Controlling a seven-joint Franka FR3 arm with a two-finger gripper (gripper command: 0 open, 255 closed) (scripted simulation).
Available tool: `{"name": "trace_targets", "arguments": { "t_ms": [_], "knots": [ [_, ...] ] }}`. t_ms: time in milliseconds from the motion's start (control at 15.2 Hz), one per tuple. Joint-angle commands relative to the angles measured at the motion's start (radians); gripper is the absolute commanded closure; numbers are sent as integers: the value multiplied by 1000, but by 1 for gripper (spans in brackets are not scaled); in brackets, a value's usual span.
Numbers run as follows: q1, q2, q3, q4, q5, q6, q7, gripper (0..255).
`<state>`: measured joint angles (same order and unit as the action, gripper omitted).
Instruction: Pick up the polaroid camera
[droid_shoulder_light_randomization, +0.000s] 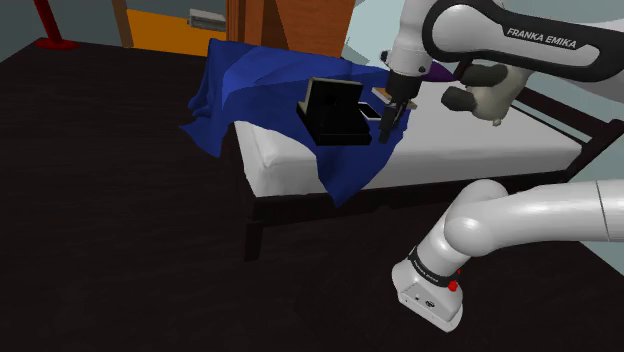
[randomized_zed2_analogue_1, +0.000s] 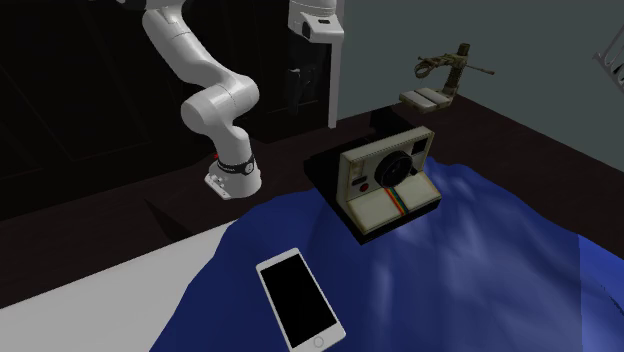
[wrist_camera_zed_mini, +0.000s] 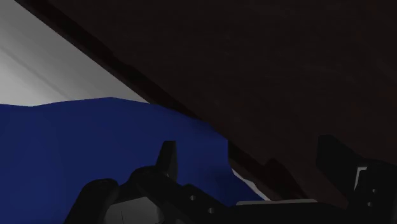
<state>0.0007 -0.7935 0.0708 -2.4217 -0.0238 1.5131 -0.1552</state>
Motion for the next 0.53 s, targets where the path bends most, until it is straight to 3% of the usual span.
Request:
{"name": "trace_targets", "arguments": {
  "t_ms": [0, 462],
  "knots": [
    [0, 0, 0, 0, 0, 0, 0, 0],
    [33, 164, -168, 145, -101, 76, -357, 0]
  ]
}}
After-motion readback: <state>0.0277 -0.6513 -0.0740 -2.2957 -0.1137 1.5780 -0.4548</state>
